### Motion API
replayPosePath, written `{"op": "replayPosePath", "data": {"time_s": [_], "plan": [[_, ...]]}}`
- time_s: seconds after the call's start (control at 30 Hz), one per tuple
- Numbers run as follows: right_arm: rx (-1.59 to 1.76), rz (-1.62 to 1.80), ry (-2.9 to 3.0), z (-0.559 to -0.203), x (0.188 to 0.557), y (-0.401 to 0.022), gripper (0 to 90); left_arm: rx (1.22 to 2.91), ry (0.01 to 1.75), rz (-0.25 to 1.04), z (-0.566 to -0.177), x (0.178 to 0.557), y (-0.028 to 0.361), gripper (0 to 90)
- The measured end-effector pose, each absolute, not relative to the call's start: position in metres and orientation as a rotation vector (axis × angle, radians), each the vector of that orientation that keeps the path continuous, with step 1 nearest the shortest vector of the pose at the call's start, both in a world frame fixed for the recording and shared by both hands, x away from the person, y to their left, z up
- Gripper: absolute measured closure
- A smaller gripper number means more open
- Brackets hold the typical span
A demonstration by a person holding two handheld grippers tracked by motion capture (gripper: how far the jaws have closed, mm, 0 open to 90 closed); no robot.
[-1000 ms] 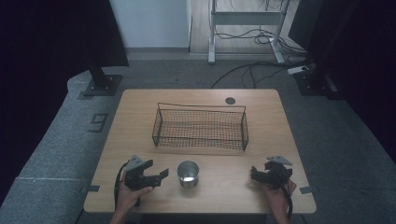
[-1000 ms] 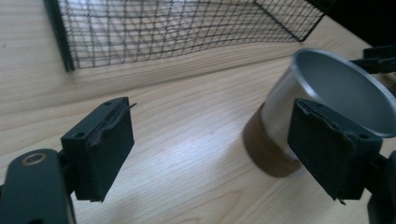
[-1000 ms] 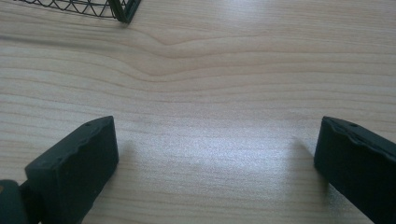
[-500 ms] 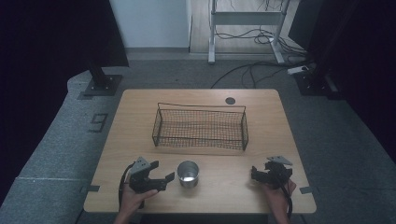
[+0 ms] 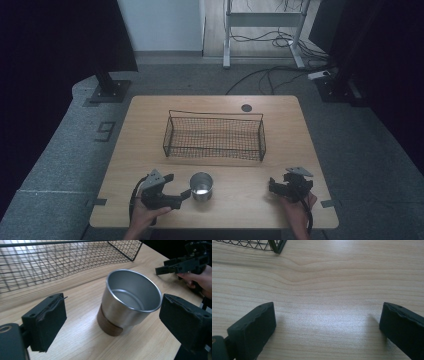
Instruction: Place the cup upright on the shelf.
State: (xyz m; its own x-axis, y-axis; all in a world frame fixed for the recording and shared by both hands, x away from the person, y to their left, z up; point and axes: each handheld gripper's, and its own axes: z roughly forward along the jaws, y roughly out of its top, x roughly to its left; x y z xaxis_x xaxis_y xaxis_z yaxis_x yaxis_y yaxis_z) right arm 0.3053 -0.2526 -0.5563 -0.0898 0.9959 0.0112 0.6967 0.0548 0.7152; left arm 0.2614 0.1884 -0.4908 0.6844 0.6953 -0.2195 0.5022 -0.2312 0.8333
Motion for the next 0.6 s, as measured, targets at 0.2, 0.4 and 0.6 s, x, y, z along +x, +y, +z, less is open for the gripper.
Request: {"op": "replayPosePath", "data": {"time_s": [0.2, 0.4, 0.6], "plan": [[1.69, 0.787, 1.841, -0.556, 0.305, -0.253, 0.7, 1.917, 0.92, 0.237, -0.492, 0.259, 0.179, 3.1], [1.689, 0.788, 1.838, -0.556, 0.305, -0.253, 1.3, 1.933, 0.911, 0.231, -0.496, 0.26, 0.169, 1.2], [1.689, 0.787, 1.836, -0.556, 0.305, -0.253, 1.8, 1.936, 0.906, 0.251, -0.498, 0.258, 0.16, 0.0]]}}
